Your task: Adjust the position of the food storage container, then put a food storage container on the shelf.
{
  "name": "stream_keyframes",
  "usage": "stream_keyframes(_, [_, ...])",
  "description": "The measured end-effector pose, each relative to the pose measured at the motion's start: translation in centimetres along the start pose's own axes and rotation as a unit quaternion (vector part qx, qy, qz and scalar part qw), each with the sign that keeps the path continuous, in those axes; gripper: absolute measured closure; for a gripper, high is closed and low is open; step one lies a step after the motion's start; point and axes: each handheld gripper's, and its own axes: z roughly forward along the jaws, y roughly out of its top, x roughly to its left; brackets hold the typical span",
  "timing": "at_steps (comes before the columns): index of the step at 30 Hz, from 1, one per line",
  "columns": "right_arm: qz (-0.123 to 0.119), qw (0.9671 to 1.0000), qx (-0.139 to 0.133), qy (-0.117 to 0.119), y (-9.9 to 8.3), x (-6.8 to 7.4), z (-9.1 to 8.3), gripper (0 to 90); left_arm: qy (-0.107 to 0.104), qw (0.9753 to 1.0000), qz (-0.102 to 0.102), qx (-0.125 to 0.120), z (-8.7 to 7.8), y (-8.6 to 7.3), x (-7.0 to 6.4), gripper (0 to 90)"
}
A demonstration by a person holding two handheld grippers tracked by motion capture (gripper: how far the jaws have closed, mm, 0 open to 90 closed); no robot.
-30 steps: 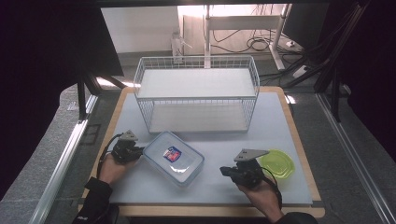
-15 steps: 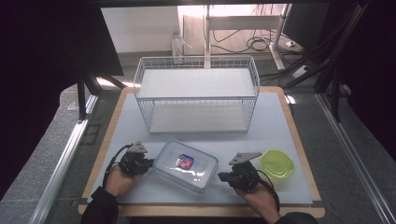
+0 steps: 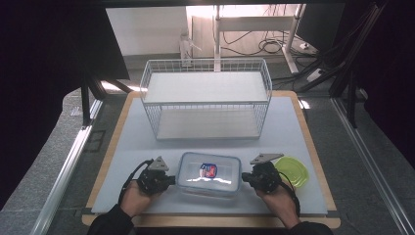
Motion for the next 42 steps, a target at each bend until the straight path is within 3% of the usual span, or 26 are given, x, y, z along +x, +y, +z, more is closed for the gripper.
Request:
stream_keyframes(7, [-0.007,0.9998,0.005,-0.017,0.3,-0.2,0.2,90.0,-0.014,0.9998,-0.007,-0.010,-0.3,-0.4,-0.5,90.0])
stream_keyframes(9, [-0.010,0.9997,0.006,-0.020,0.3,-0.2,0.1,88.5,-0.010,0.9999,-0.005,-0.012,-0.5,-0.5,-0.4,83.7])
stream_keyframes(10, [-0.012,0.9996,0.004,-0.024,0.3,-0.2,-0.1,87.3,0.018,0.9998,-0.001,-0.012,-0.9,-0.6,-0.2,79.4])
stream_keyframes(11, [-0.012,0.9996,0.004,-0.024,0.3,-0.2,-0.1,87.3,0.018,0.9998,-0.001,-0.012,-0.9,-0.6,-0.2,76.2])
stream_keyframes(12, [-0.013,0.9996,0.001,-0.026,0.4,-0.2,-0.3,86.0,0.032,0.9994,-0.006,-0.014,-1.2,-0.8,0.1,76.2])
stream_keyframes(13, [-0.014,0.9995,-0.005,-0.028,0.4,-0.2,-0.6,83.7,0.040,0.9990,-0.009,-0.018,-1.4,-0.9,0.4,70.4])
stream_keyframes(14, [-0.011,0.9994,-0.015,-0.029,0.5,-0.3,-1.1,78.5,0.047,0.9986,-0.014,-0.021,-1.6,-1.1,0.7,57.0])
stream_keyframes(16, [-0.013,0.9992,-0.020,-0.032,0.5,-0.4,-1.4,74.9,0.058,0.9976,-0.021,-0.031,-2.1,-1.3,1.0,51.9])
stream_keyframes(20, [-0.018,0.9984,-0.036,-0.039,0.6,-0.6,-2.2,52.7,0.064,0.9957,-0.033,-0.059,-2.7,-1.4,1.6,29.0])
stream_keyframes(23, [-0.014,0.9982,-0.044,-0.038,0.6,-0.7,-2.5,46.7,0.061,0.9948,-0.041,-0.071,-3.0,-1.5,1.8,24.1])
stream_keyframes(24, [-0.012,0.9979,-0.053,-0.035,0.7,-0.9,-2.7,40.4,0.060,0.9942,-0.043,-0.077,-3.1,-1.4,1.9,18.6])
stream_keyframes(26, [-0.011,0.9978,-0.055,-0.034,0.7,-0.9,-2.8,38.5,0.062,0.9931,-0.044,-0.089,-3.4,-1.4,1.9,17.1])
stream_keyframes(27, [-0.010,0.9975,-0.062,-0.031,0.8,-1.0,-2.9,33.7,0.061,0.9920,-0.036,-0.104,-3.7,-1.2,1.8,12.8])
stream_keyframes(30, [-0.010,0.9971,-0.070,-0.026,0.9,-1.0,-3.1,30.3,0.062,0.9915,-0.025,-0.111,-3.8,-0.9,1.6,9.5])
stream_keyframes(32, [-0.011,0.9965,-0.082,-0.013,1.1,-0.8,-3.1,22.8,0.064,0.9917,-0.010,-0.111,-3.8,-0.7,1.4,5.9])
stream_keyframes(36, [-0.012,0.9963,-0.085,-0.001,1.3,-0.5,-2.9,15.6,0.054,0.9921,-0.010,-0.113,-3.8,-0.1,1.4,4.7])
stream_keyframes(39, [-0.015,0.9972,-0.073,0.007,1.3,-0.2,-2.4,10.1,0.014,0.9928,-0.026,-0.116,-3.6,0.7,1.5,4.7])
stream_keyframes(42, [-0.028,0.9978,-0.056,0.020,1.4,0.3,-1.5,5.8,-0.003,0.9941,-0.023,-0.106,-2.9,1.4,1.4,3.0])
